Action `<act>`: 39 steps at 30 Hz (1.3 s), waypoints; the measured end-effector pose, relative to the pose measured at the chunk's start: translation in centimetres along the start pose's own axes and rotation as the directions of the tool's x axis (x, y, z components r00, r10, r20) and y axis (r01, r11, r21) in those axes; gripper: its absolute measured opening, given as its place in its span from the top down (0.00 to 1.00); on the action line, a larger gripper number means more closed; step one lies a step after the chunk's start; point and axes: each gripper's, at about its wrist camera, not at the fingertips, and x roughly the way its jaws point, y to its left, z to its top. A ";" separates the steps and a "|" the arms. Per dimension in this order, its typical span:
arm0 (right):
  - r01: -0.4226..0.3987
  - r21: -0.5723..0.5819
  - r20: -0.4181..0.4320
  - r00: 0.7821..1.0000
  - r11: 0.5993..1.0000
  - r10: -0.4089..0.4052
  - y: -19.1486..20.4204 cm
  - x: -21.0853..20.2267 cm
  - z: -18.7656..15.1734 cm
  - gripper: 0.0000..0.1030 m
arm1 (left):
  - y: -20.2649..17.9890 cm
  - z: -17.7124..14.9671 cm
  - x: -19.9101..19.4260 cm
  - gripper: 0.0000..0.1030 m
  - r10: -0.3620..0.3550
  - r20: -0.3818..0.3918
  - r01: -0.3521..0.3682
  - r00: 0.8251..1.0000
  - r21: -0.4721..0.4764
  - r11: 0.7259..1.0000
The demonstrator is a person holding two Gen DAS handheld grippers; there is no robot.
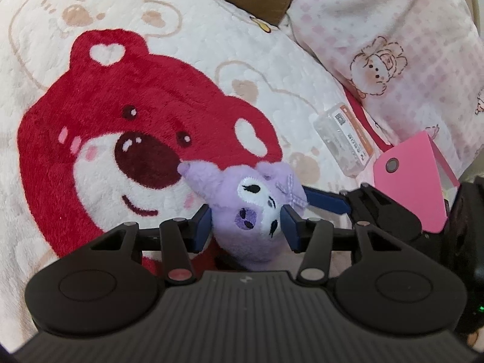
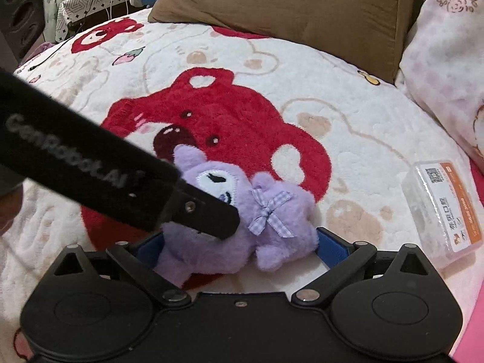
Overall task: Organize objects
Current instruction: 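Lift the purple plush toy with the left gripper toward the pink box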
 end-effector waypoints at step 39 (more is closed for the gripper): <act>0.075 0.321 0.025 0.996 0.944 -0.088 2.4 -1.2 -2.3 0.10 | -0.7 0.5 0.0 0.56 0.015 -0.111 -0.014 0.994 0.011 1.000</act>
